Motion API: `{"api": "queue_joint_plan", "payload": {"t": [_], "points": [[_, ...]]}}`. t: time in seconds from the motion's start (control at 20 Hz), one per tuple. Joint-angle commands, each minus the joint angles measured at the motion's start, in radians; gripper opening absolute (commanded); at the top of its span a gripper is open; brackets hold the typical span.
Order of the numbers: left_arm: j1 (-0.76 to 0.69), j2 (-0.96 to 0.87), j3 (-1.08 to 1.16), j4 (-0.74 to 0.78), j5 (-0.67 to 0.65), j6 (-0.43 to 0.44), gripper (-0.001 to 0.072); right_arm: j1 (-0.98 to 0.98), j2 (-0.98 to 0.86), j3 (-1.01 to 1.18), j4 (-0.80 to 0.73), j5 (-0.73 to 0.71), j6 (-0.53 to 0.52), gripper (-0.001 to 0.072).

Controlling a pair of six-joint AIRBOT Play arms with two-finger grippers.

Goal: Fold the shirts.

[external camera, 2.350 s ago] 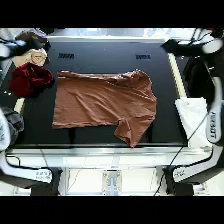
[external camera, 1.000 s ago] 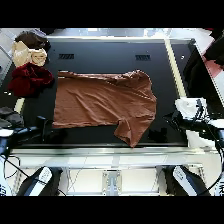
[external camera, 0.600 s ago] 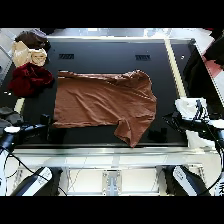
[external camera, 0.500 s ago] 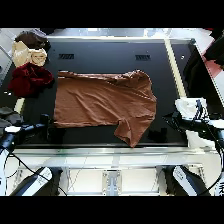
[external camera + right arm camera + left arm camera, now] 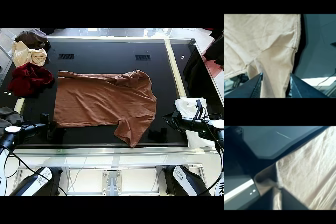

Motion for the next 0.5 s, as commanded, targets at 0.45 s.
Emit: {"api": "queue_joint_plan", "payload": {"t": [0.45], "points": [[-0.001, 0.000, 0.000, -0.004, -0.016, 0.003, 0.0015, 0.170, -0.167, -0.046, 0.085, -0.157, 0.001, 0.0390]]}}
